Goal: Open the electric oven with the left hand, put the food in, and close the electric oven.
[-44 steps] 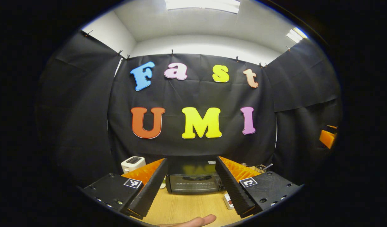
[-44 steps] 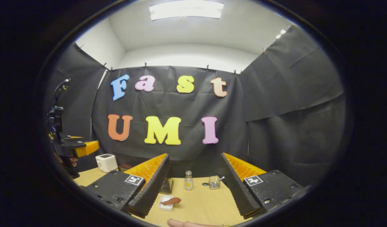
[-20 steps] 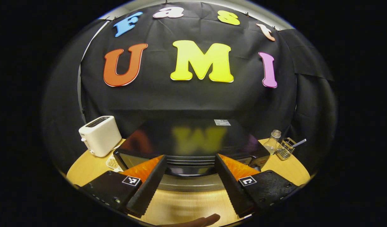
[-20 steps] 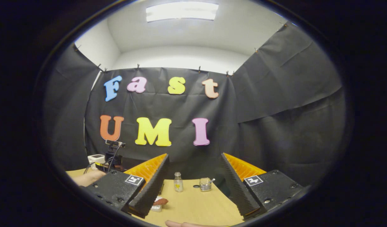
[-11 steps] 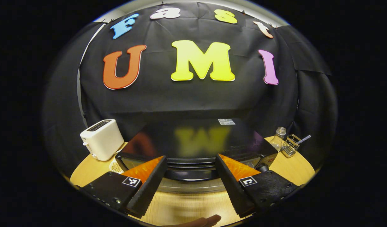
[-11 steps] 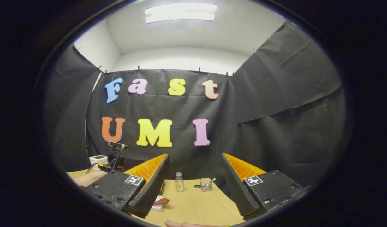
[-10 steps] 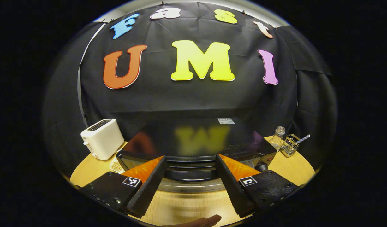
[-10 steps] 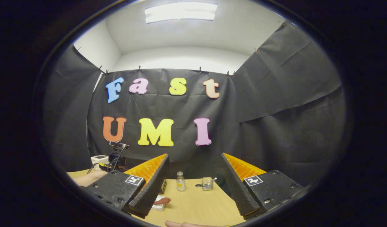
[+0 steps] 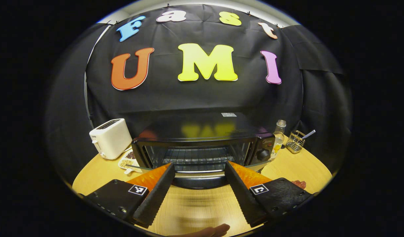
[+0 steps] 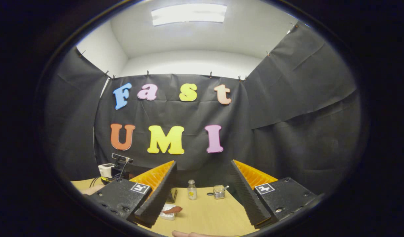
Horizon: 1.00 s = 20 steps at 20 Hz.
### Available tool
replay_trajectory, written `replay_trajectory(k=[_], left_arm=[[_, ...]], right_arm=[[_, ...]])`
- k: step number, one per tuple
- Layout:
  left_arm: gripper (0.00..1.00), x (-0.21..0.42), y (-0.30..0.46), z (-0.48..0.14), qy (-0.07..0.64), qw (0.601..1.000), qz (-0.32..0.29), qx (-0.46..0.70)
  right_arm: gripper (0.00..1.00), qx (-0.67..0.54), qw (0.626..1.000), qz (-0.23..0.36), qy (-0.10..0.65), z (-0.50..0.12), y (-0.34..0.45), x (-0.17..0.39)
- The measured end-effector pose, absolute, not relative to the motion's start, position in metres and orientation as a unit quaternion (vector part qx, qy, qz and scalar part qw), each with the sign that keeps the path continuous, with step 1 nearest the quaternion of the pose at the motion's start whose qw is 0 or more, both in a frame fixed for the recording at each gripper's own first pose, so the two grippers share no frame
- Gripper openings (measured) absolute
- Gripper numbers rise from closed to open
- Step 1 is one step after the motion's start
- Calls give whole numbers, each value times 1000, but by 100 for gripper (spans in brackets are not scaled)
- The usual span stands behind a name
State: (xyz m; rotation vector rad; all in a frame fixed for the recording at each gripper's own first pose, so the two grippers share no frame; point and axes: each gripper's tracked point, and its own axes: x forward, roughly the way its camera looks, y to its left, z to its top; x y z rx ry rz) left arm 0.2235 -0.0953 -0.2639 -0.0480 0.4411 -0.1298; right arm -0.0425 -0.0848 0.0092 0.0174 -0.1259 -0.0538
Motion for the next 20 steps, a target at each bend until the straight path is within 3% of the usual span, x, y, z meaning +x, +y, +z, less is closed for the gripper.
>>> replay_trajectory(k=[20], left_arm=[[96, 125, -89, -363, 266, 961, -52, -63]], right_arm=[[100, 3, 999, 19, -36, -18, -49, -50]])
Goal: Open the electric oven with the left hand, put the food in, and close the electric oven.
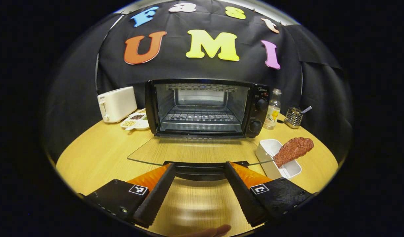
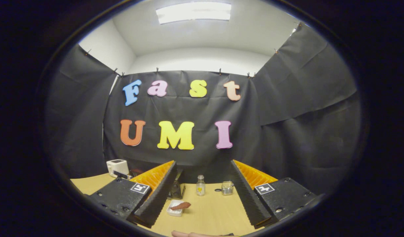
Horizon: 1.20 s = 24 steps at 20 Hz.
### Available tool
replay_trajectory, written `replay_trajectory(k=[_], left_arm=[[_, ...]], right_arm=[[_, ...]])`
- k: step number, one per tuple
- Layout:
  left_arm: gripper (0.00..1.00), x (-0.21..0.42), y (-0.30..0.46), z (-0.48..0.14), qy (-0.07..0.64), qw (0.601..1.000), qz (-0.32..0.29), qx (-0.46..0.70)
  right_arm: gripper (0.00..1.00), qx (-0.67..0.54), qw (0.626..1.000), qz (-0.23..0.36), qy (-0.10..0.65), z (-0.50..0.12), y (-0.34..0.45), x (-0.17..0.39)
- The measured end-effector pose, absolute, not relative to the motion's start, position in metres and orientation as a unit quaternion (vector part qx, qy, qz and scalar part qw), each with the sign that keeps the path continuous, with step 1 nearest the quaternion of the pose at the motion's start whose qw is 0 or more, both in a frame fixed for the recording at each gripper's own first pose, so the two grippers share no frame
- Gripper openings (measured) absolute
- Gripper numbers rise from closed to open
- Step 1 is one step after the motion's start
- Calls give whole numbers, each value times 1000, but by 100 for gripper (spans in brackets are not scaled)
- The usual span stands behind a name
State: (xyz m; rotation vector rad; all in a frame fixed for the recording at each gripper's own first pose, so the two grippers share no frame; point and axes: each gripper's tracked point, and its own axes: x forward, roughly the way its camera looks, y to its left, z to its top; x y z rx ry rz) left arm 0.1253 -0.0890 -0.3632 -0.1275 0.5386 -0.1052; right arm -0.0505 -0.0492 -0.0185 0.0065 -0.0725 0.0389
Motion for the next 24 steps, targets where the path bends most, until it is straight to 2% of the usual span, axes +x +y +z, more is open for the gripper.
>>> replay_trajectory(k=[4, 8, 10, 15, 24], left_arm=[[96, 125, -91, -367, 265, 961, -54, -53], [96, 111, -94, -400, 318, 946, -58, -39], [97, 117, -93, -394, 294, 953, -59, -32], [96, 106, -91, -386, 305, 950, -52, -39], [96, 80, -76, -231, 149, 985, -63, -51]], right_arm=[[100, 10, 998, 55, -11, -34, -32, -48], [100, 8, 999, 52, 6, -46, -33, -37], [100, 8, 999, 51, 18, -54, -32, -31], [100, 1, 998, 54, 45, -72, -27, -10], [100, -19, 994, 49, 97, -117, -38, 54]])
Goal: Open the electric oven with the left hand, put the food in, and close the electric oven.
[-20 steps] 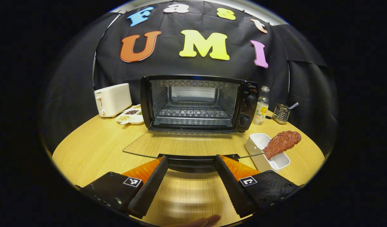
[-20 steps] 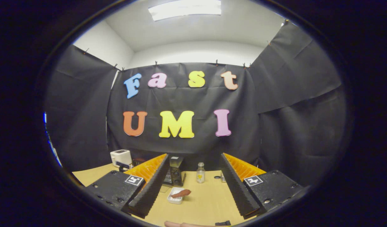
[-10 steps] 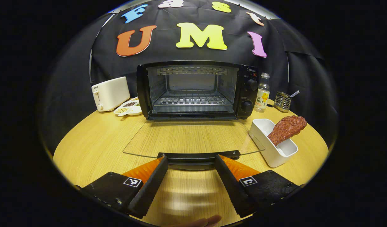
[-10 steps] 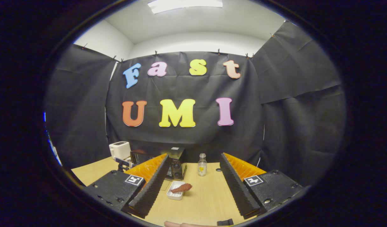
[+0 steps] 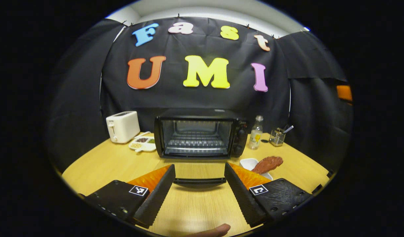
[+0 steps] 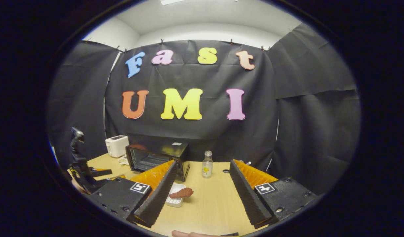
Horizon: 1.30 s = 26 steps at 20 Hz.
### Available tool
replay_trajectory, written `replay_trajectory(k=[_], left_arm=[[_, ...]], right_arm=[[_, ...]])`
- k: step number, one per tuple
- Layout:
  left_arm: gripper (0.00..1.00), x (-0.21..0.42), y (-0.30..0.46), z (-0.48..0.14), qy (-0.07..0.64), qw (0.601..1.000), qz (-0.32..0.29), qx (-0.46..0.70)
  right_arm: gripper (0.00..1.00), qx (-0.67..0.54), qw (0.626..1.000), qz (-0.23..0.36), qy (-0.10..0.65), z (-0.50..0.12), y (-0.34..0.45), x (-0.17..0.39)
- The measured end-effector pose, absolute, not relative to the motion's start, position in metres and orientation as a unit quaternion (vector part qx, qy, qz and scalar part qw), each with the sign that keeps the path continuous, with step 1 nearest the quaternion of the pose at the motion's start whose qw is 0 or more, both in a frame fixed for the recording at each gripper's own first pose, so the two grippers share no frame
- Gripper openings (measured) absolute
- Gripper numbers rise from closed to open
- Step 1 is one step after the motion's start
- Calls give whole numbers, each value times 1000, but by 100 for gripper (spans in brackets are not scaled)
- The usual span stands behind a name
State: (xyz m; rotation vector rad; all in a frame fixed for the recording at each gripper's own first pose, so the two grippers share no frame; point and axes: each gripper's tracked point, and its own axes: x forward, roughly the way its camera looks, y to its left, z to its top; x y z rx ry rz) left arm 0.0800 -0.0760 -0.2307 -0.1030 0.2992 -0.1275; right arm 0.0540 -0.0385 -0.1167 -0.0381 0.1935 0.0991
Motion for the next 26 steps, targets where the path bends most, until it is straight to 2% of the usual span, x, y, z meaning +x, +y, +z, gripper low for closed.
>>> replay_trajectory(k=[3, 6, 11, 18, 21, 23, 24, 25, 26], left_arm=[[95, 69, -61, -181, 95, 994, -44, -42], [95, 58, -47, -135, 39, 998, -30, -36], [95, 37, -31, -104, -4, 1000, -2, 9], [96, 26, -33, -102, -1, 1000, -15, 5], [96, 31, -24, -115, 13, 1000, -12, -2], [96, 36, -17, -134, 42, 999, -6, -16], [96, 37, -13, -141, 55, 998, -3, -26], [96, 38, -12, -143, 59, 998, -4, -38], [96, 40, -14, -142, 60, 997, -8, -52]], right_arm=[[100, -23, 989, 71, 129, -142, -34, 80], [100, -27, 980, 65, 189, -179, -39, 108], [100, 12, 945, 89, 314, -248, -27, 137], [95, 48, 891, 130, 432, -320, -7, 167], [93, 109, 858, 176, 470, -337, 7, 169], [85, 193, 824, 205, 491, -338, 22, 170], [65, 221, 806, 212, 506, -340, 26, 168], [65, 244, 790, 220, 517, -344, 29, 164], [48, 256, 778, 218, 530, -348, 27, 161]])
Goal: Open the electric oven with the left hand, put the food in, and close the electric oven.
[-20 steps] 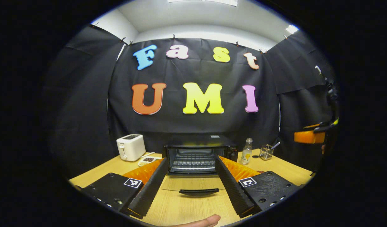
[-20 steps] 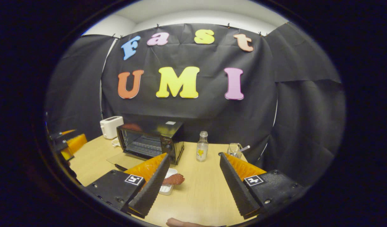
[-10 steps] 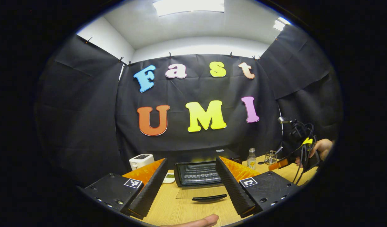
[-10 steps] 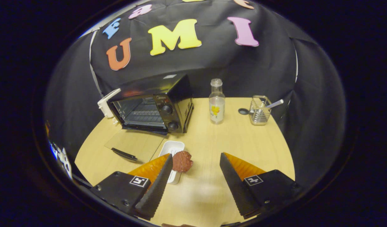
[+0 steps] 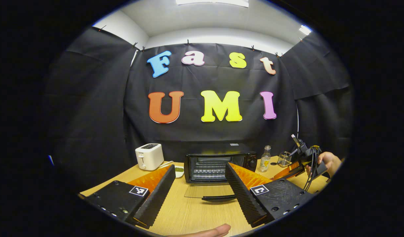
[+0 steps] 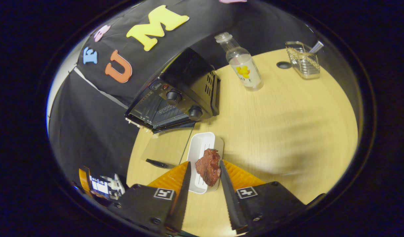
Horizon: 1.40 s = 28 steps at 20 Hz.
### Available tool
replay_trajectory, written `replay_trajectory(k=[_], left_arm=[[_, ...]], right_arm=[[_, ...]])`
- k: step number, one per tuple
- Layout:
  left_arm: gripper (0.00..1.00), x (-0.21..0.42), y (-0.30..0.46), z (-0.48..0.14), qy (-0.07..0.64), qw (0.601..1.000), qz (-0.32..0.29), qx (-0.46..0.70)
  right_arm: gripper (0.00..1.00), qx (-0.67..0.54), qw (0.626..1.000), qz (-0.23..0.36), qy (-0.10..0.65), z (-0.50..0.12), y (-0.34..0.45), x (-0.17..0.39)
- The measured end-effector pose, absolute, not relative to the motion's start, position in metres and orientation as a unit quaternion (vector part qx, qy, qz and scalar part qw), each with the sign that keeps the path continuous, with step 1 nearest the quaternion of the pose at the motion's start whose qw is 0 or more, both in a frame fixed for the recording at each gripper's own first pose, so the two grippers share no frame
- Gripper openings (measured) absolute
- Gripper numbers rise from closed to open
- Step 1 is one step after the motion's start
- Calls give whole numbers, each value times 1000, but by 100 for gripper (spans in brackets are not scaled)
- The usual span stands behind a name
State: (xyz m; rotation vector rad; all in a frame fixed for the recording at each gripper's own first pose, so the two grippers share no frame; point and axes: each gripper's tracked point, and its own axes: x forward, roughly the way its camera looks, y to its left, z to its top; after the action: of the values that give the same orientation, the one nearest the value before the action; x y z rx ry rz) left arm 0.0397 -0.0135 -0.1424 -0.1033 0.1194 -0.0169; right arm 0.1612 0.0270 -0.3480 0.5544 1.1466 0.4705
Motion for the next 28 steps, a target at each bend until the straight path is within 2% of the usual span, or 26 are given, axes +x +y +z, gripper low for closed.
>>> replay_trajectory(k=[1, 2, 4, 10, 14, 17, 23, 28], left_arm=[[96, 40, -12, -143, 64, 996, -10, -66], [96, 39, -10, -146, 66, 995, -11, -77], [95, 36, -7, -148, 70, 994, -11, -81], [95, 19, 3, -143, 61, 998, 2, -34], [95, 4, 12, -131, 53, 998, 11, -38], [95, -6, 18, -126, 51, 998, 17, -37], [95, -22, 23, -120, 43, 999, 13, -23], [95, -28, 32, -126, 48, 999, 16, -3]], right_arm=[[47, 267, 775, 212, 532, -354, 28, 161], [20, 281, 768, 213, 534, -354, 28, 160], [13, 283, 768, 220, 530, -348, 31, 149], [11, 188, 841, 226, 454, -306, 23, 135], [11, 159, 863, 249, 410, -270, 40, 118], [10, 85, 894, 239, 368, -255, 46, 113], [8, -19, 923, 219, 317, -237, 80, 113], [8, -65, 924, 211, 312, -248, 115, 129]])
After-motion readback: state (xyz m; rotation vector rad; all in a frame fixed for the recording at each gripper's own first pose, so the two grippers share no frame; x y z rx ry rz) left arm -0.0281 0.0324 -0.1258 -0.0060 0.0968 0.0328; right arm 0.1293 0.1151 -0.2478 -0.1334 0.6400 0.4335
